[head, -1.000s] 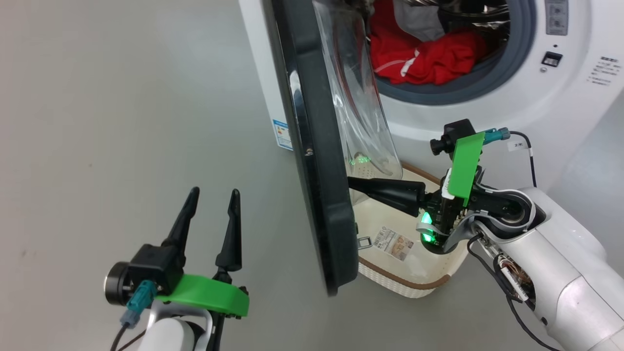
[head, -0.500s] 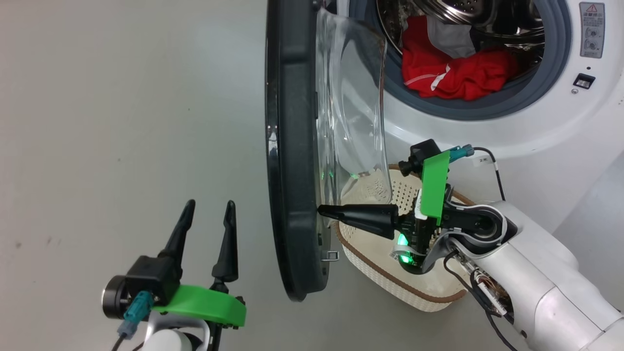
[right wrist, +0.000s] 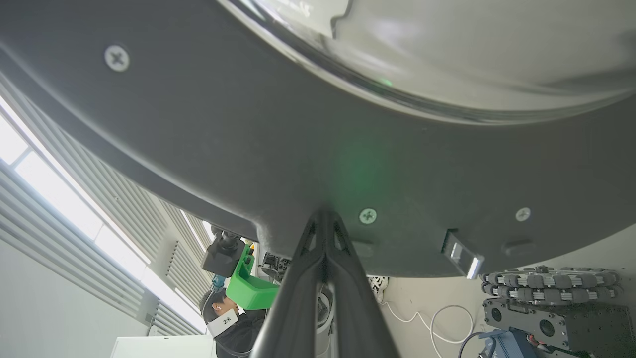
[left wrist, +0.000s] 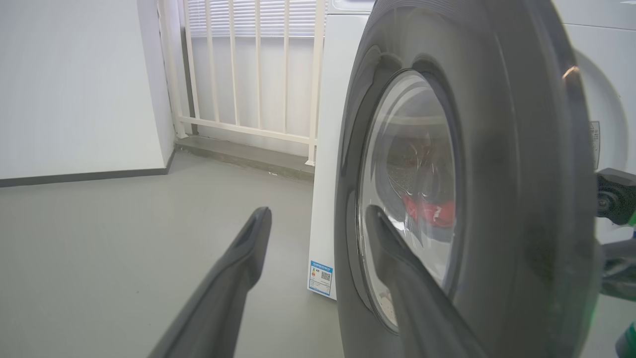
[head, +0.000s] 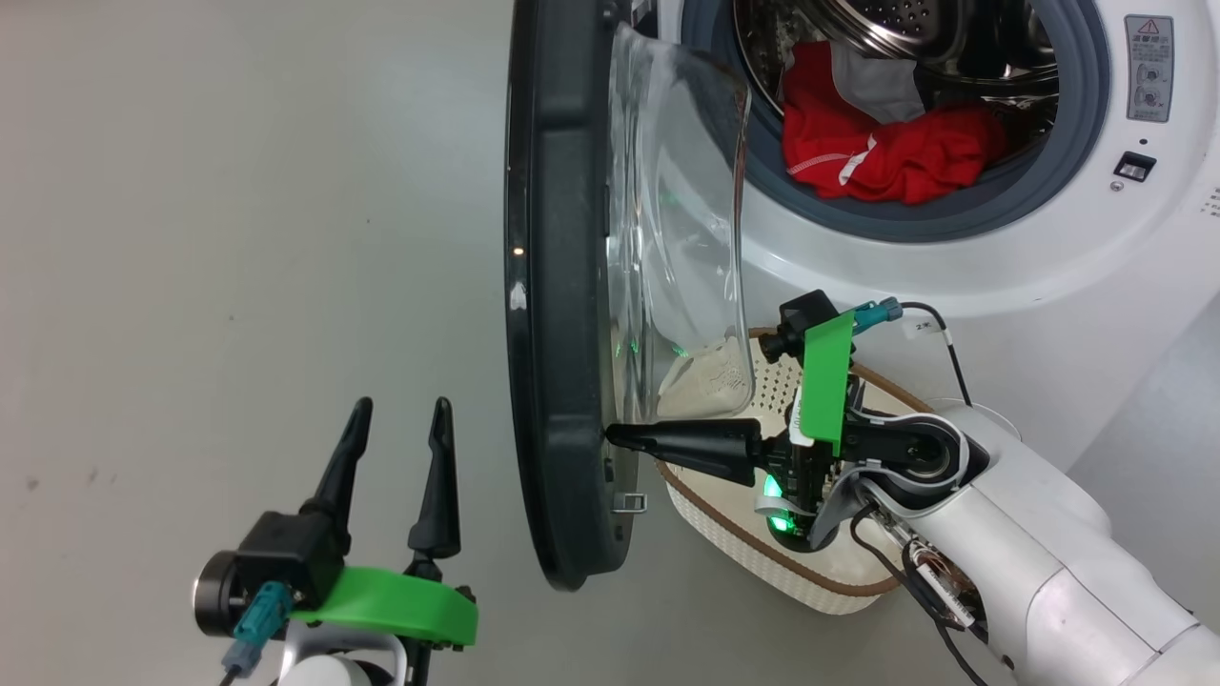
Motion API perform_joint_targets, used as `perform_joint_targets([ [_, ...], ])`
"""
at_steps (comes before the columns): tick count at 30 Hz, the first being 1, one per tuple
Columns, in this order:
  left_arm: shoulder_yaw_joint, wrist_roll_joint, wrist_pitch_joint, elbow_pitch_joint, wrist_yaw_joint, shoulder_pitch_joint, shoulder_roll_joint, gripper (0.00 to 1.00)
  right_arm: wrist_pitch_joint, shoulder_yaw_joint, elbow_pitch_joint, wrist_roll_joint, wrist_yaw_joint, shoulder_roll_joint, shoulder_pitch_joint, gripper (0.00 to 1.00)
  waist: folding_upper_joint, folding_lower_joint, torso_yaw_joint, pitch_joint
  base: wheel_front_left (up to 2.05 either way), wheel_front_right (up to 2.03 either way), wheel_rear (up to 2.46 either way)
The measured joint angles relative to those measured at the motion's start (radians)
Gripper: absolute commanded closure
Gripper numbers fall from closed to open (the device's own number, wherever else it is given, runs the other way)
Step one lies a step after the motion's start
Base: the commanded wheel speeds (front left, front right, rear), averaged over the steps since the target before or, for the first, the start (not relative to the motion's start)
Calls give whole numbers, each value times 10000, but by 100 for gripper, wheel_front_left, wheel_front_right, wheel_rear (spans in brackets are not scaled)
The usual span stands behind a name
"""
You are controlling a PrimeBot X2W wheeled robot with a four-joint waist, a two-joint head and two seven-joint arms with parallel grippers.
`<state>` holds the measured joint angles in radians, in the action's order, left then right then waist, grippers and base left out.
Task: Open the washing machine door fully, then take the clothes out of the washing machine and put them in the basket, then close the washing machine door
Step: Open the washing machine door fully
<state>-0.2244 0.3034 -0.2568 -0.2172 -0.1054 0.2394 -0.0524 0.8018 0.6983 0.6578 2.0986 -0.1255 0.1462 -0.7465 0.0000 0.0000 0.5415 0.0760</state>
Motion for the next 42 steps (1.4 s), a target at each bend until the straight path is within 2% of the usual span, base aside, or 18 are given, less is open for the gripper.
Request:
perform_joint_targets([
  [5, -21, 73, 2, 4, 0, 0, -2, 0, -424, -2, -48, -546, 0, 90, 1, 100, 0, 0, -17, 11, 0, 0, 0],
  [7, -29, 75, 12, -2, 0, 1, -10, 0, -736, -40, -198, -715, 0, 178, 2, 56, 0, 0, -26, 0, 0, 0, 0],
  [9, -36, 75, 13, -13, 0, 1, -12, 0, -857, -58, -336, -874, 0, 249, 7, 0, 0, 0, -32, -13, 0, 0, 0],
  [14, -65, 79, 48, -94, 0, 1, -48, 0, -2023, -366, -1354, -2031, 0, 757, 267, 0, 0, 0, -74, -138, 0, 0, 0],
  [21, -184, 150, 107, -244, 6, 1, -209, 0, -4084, -90, -3043, -4888, 0, 1622, 1294, 0, 0, 0, -144, -305, 0, 0, 0],
  [26, -274, 150, 136, -382, 15, 4, -236, 0, -5931, 314, -3528, -7079, 0, 2203, 1530, 0, 0, 0, -168, -341, 0, 0, 0],
  [27, -286, 153, 134, -422, 15, 5, -238, 0, -6706, 458, -3461, -8065, 0, 2393, 1530, 0, 0, 0, -192, -356, 0, 0, 0],
  [29, -295, 165, 134, -435, 15, 5, -238, 0, -7417, 623, -3168, -9043, 0, 2508, 1529, 0, 0, 0, -223, -373, 0, 0, 0],
  [35, -313, 178, 130, -441, 15, 5, -253, 0, -9064, 525, -1875, -11936, -2, 2458, 1530, 0, 0, 0, -297, -443, 0, 0, 0],
  [42, -328, 174, 102, -407, 13, 4, -272, 0, -10339, -1221, -918, -14431, -4, 1576, 2388, 0, 0, 0, -348, -497, 0, 0, 0],
])
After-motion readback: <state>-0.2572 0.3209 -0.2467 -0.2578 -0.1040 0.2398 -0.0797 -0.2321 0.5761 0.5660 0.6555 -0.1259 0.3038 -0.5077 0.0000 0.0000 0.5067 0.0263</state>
